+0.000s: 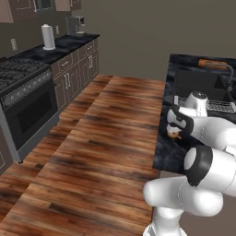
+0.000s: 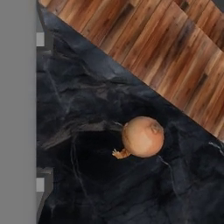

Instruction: Place the onion and cucumber inside the fridge drawer. Close the drawer after placing the vegetables.

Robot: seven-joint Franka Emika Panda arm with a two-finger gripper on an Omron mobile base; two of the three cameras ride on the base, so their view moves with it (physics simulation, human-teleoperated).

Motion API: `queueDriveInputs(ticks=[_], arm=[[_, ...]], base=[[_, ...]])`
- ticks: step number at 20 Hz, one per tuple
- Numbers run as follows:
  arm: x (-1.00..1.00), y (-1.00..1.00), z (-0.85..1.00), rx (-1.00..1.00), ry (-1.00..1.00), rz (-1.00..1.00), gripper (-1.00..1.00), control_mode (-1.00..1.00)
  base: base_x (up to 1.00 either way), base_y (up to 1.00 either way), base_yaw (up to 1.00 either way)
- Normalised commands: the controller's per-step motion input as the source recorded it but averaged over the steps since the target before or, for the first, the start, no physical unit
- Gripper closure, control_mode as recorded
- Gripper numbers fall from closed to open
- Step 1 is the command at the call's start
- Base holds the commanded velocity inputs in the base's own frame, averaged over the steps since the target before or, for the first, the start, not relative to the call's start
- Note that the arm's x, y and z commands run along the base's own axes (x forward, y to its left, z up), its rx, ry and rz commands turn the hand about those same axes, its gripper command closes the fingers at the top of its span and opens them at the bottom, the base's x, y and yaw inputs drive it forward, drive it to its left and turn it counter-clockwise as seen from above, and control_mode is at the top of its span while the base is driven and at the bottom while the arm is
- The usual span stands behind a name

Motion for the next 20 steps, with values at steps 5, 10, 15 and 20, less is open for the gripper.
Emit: queueDriveInputs(ticks=[5, 10, 15, 20], arm=[[0.18, -0.16, -0.06, 0.0, -0.01, 0.13, -1.0, -1.0], [0.39, -0.01, -0.15, 0.0, -0.01, 0.12, -1.0, -1.0], [0.48, 0.0, -0.28, 0.0, 0.0, 0.12, -1.0, -1.0], [0.4, -0.07, -0.2, 0.0, 0.0, 0.09, -1.0, -1.0]], base=[[0.0, 0.0, 0.0], [0.0, 0.0, 0.0], [0.0, 0.0, 0.0], [0.0, 0.0, 0.0]])
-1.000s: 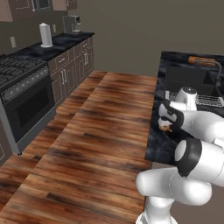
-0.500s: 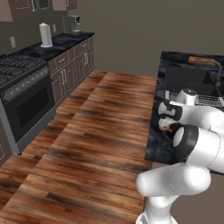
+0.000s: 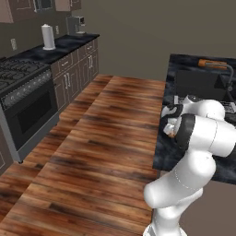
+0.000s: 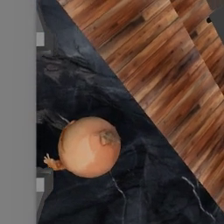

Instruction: Place the onion and cucumber inside the fridge drawer. Close the drawer after placing the vegetables.

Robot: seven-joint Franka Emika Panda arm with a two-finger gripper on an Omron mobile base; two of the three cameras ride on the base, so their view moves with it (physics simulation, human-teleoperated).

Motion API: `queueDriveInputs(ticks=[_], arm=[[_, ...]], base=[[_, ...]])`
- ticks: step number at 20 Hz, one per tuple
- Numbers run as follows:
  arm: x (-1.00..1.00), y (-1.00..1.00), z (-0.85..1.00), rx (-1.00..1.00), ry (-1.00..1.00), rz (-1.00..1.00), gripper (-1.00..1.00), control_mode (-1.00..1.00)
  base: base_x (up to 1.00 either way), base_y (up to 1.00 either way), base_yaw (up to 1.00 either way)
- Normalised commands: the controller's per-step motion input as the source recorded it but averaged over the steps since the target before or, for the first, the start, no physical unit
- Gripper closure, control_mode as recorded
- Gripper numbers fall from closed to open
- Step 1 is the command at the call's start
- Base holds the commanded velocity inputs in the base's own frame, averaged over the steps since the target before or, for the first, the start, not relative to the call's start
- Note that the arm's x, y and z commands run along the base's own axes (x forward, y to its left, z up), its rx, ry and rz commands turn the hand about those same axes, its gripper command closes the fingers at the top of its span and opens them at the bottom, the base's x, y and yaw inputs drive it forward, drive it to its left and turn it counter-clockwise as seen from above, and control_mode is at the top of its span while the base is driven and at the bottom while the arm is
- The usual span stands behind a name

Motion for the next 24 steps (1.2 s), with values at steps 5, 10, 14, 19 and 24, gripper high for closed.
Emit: queueDriveInputs(ticks=[5, 10, 14, 19, 24], arm=[[0.12, -0.21, -0.04, 0.0, 0.0, 0.05, -1.0, -1.0], [0.12, -0.04, -0.21, 0.0, 0.0, 0.03, -1.0, -1.0], [0.25, 0.0, -0.3, 0.0, 0.0, 0.01, -1.0, -1.0], [0.28, 0.0, -0.3, 0.0, 0.0, 0.01, -1.0, -1.0], [0.17, 0.0, -0.29, 0.0, 0.0, 0.0, -1.0, -1.0]], base=[[0.0, 0.0, 0.0], [0.0, 0.0, 0.0], [0.0, 0.0, 0.0], [0.0, 0.0, 0.0], [0.0, 0.0, 0.0]])
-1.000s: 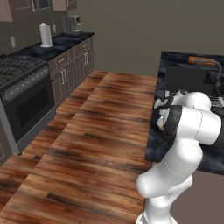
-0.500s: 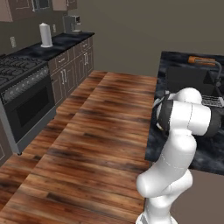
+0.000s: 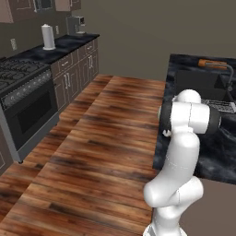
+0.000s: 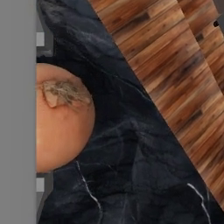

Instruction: Place the onion and cucumber inside the fridge drawer. Close the drawer after placing the vegetables.

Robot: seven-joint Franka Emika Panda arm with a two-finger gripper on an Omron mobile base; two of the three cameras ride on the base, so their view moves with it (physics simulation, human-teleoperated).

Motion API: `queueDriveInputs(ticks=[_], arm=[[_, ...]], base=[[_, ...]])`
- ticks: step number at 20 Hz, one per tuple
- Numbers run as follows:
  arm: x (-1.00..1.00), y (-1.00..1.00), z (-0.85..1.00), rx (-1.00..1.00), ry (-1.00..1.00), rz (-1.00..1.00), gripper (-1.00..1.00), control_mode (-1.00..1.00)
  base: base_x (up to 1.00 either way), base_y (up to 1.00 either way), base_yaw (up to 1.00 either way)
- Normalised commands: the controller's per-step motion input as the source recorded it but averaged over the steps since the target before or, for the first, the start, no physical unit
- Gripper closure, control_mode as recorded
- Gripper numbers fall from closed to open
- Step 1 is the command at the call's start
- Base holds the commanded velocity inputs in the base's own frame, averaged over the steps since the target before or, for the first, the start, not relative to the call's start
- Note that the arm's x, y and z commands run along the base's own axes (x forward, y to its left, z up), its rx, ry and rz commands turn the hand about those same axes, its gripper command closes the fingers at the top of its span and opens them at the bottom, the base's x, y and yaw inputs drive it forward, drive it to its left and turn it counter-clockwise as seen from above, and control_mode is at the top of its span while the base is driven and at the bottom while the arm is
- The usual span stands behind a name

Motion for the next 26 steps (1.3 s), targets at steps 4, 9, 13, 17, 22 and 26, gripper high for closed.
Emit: queueDriveInputs(ticks=[4, 9, 13, 17, 22, 26], arm=[[0.0, 0.0, -0.3, 0.0, 0.0, 0.01, -1.0, -1.0], [0.0, 0.0, -0.42, -0.01, 0.0, 0.01, 1.0, -1.0], [0.0, 0.0, -0.45, -0.03, 0.0, 0.0, 1.0, -1.0], [-0.18, 0.0, -0.16, 0.0, -0.05, 0.0, 1.0, -1.0], [-0.78, 0.04, 0.0, 0.0, -0.18, 0.0, 1.0, -1.0], [-0.84, 0.6, 0.47, -0.01, -0.14, 0.0, 1.0, -1.0]], base=[[0.0, 0.0, 0.0], [0.0, 0.0, 0.0], [0.0, 0.0, 0.0], [0.0, 0.0, 0.0], [0.0, 0.0, 0.0], [0.0, 0.0, 0.0]])
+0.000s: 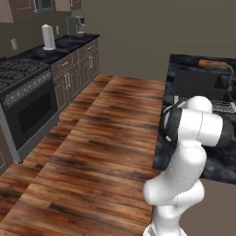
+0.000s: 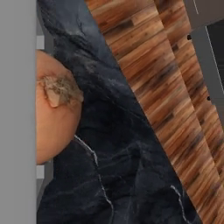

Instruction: Place the onion and cucumber inside the fridge drawer. Close the drawer after placing the vegetables.

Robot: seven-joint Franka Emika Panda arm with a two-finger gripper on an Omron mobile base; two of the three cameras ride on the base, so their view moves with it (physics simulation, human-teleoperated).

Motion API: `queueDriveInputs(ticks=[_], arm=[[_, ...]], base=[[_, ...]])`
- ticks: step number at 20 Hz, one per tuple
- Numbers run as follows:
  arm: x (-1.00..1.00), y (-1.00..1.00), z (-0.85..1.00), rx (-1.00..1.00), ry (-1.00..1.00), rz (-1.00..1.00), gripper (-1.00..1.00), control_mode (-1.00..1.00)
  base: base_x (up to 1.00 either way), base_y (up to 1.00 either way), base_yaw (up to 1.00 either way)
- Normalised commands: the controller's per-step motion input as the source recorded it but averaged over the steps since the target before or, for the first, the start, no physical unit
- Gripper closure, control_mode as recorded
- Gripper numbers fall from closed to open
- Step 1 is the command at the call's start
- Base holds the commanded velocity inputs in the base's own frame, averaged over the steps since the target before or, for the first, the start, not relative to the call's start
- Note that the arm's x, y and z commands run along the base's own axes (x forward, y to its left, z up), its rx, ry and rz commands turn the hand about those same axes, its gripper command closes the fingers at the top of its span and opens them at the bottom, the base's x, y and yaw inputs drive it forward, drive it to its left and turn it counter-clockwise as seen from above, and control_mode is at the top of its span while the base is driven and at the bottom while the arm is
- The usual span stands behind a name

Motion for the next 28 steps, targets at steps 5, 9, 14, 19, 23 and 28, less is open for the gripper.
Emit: queueDriveInputs(ticks=[5, 9, 14, 19, 23, 28], arm=[[-0.75, 1.0, 0.67, 0.0, -0.08, -0.01, 1.0, -1.0], [-0.71, 0.99, 0.81, 0.0, -0.04, 0.0, 1.0, -1.0], [-0.6, 0.89, 0.91, 0.0, -0.01, 0.0, 1.0, -1.0], [-0.5, 0.7, 0.96, 0.0, 0.0, -0.01, 1.0, -1.0], [-0.79, 0.42, 0.46, 0.0, 0.0, -0.03, 1.0, -1.0], [-1.0, 0.04, 0.0, 0.01, -0.03, -0.05, 1.0, -1.0]], base=[[0.0, 0.0, 0.0], [0.0, 0.0, 0.0], [0.0, 0.0, 0.0], [0.0, 0.0, 0.0], [0.0, 0.0, 0.0], [0.0, 0.0, 0.0]])
